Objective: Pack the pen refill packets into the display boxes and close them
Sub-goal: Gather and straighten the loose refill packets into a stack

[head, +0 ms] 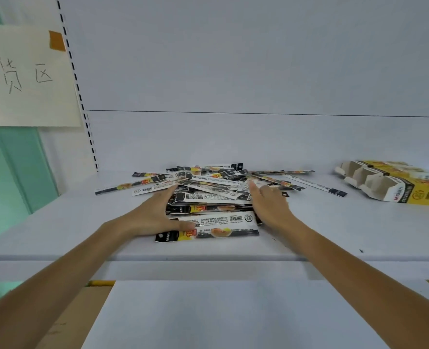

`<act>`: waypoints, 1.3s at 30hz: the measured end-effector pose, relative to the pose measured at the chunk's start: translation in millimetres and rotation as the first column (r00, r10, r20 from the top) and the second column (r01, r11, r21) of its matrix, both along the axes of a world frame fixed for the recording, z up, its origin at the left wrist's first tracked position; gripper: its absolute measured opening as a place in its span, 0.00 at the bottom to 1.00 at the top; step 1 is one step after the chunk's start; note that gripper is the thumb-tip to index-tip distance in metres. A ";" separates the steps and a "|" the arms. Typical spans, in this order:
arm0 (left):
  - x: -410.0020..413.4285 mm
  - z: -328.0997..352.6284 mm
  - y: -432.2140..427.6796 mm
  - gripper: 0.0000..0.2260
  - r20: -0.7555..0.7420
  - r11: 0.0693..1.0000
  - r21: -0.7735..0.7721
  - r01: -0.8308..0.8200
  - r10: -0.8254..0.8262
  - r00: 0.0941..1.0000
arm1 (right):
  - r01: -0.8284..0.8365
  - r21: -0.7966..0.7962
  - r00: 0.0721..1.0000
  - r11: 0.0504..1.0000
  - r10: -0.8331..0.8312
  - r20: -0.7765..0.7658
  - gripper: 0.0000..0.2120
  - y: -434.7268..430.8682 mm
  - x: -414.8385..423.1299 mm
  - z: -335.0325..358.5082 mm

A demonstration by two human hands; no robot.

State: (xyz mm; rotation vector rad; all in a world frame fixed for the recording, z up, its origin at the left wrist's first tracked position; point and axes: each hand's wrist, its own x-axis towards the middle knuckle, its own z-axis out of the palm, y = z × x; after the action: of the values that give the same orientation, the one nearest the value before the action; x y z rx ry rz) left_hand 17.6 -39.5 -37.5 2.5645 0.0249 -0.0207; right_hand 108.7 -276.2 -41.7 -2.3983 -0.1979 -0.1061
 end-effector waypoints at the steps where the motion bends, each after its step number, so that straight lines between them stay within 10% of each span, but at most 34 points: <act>1: 3.6 -2.8 -2.8 0.66 0.003 1.000 0.020 -0.020 0.020 1.000 | -0.037 0.040 0.999 0.999 0.037 -0.001 0.31 2.7 -4.2 0.0; 8: 7.0 -2.1 -15.7 0.54 0.072 0.998 -0.031 -0.057 0.059 0.996 | -0.114 -0.036 0.993 0.993 0.113 -0.011 0.33 13.5 -14.9 7.5; 14: 10.0 7.1 -10.0 0.32 0.105 0.858 -0.498 -0.127 0.206 0.973 | 0.014 -0.021 1.000 1.000 -0.015 -0.025 0.34 -12.1 25.4 8.2; 23: 20.8 -10.4 -13.3 0.30 0.245 0.983 0.168 -0.069 0.027 0.969 | 0.017 -0.057 0.998 0.998 -0.013 0.068 0.10 -8.9 35.9 22.1; 28: 22.4 -10.0 -17.5 0.31 0.400 0.964 0.240 -0.116 0.011 0.916 | -0.154 0.190 0.931 0.970 0.077 0.358 0.08 -9.8 23.6 31.0; 32: 21.2 -7.1 -16.9 0.38 0.605 0.938 0.282 -0.199 -0.013 0.796 | -0.394 -0.093 0.843 0.914 0.400 0.359 0.08 2.4 18.7 33.3; 39: 22.7 -11.2 -14.9 0.23 0.332 0.973 0.226 -0.043 -0.036 0.943 | -0.342 -0.087 0.920 0.936 0.352 0.174 0.17 1.3 39.8 21.0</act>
State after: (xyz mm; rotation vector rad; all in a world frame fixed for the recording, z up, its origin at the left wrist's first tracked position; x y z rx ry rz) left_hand 40.4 -54.4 -48.7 2.7650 -0.1034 0.4449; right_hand 148.6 -274.9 -20.7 -2.3667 -0.7196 -0.1629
